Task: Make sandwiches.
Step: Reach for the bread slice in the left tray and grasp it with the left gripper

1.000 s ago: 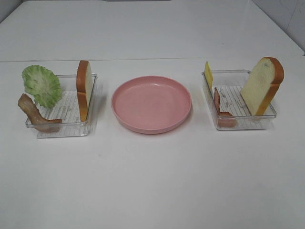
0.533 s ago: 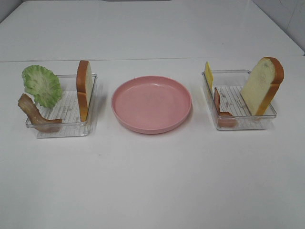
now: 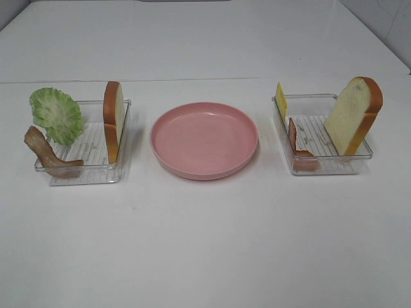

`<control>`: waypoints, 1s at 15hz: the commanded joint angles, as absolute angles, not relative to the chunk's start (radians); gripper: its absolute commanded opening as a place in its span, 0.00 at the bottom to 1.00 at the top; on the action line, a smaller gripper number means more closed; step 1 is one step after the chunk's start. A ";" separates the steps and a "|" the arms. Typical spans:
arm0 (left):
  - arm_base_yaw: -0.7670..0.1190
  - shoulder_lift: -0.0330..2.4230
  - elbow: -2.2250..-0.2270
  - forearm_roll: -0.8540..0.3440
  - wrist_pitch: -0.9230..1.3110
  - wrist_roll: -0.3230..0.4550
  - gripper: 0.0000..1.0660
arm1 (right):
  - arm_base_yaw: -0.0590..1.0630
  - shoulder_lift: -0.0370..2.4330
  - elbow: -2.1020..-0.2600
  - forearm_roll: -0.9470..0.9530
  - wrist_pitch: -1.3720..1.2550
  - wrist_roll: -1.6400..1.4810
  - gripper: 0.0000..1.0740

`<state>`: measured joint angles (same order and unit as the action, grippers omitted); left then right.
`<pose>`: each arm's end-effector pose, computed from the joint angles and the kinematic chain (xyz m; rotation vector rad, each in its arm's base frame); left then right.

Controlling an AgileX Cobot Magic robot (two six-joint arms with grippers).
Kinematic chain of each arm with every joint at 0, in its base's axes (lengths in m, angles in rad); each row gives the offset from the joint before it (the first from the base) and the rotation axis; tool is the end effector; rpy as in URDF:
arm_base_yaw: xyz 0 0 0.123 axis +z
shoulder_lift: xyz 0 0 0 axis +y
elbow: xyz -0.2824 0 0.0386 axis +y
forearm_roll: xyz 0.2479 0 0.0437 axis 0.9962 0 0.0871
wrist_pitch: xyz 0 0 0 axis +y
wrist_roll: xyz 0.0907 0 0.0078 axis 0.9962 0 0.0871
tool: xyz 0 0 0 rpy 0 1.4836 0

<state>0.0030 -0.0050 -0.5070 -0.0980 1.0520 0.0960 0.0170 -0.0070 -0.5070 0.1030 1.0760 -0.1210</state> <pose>-0.0063 -0.0078 0.2801 0.0986 2.0178 -0.0541 -0.0078 0.0081 0.2782 -0.1473 2.0365 0.0582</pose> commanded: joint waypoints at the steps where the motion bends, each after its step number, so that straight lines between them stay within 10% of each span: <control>1: -0.003 -0.025 -0.504 -0.107 1.040 0.097 0.79 | 0.013 -0.019 -0.505 0.104 1.066 -0.134 0.75; 9: -0.003 0.033 -0.557 -0.144 0.915 0.097 0.76 | 0.013 -0.019 -0.505 0.104 1.066 -0.134 0.75; 15: -0.003 0.559 -0.664 -0.230 0.617 0.097 0.76 | 0.013 -0.019 -0.505 0.104 1.066 -0.134 0.75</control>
<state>0.0030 0.5430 -0.6530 -0.2200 0.6490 0.0960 0.0170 -0.0070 -0.5070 0.1030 1.0760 -0.1210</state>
